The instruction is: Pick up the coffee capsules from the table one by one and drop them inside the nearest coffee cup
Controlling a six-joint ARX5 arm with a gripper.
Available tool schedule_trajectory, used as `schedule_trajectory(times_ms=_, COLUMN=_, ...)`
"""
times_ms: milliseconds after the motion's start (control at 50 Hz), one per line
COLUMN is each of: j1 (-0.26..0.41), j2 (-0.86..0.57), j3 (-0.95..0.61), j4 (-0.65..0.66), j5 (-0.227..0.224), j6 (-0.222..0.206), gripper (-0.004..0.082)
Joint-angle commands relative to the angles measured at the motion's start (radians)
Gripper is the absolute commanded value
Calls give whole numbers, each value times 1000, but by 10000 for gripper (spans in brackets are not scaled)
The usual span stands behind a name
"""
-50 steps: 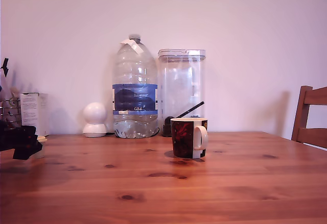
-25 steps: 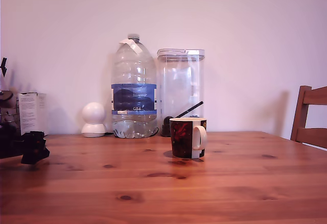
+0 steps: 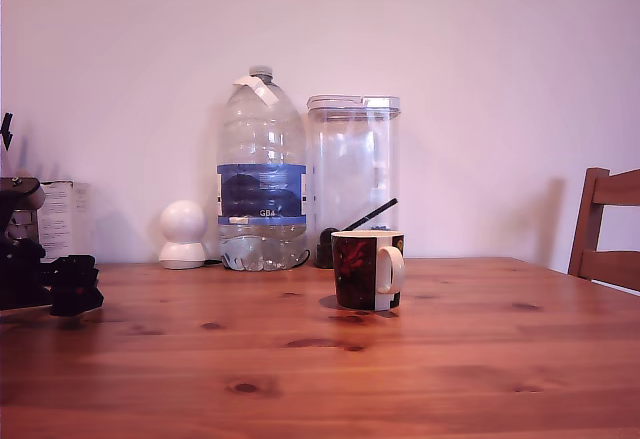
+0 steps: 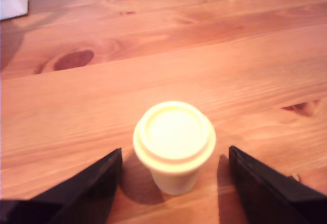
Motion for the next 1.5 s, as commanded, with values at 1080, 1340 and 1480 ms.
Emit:
schedule_trajectory(times_ms=1080, j1=-3, j2=26, j3=11, j4=18, j5=178, j6=28, gripper=54)
schedule_trajectory(times_ms=1340, j1=-33, j2=-37, j3=-26, j4=33, j5=219, j6=48, gripper=54)
schedule_trajectory(times_ms=1480, j1=-48, j2=-117, j3=-75, j4=31, j5=220, j6=73, gripper=54)
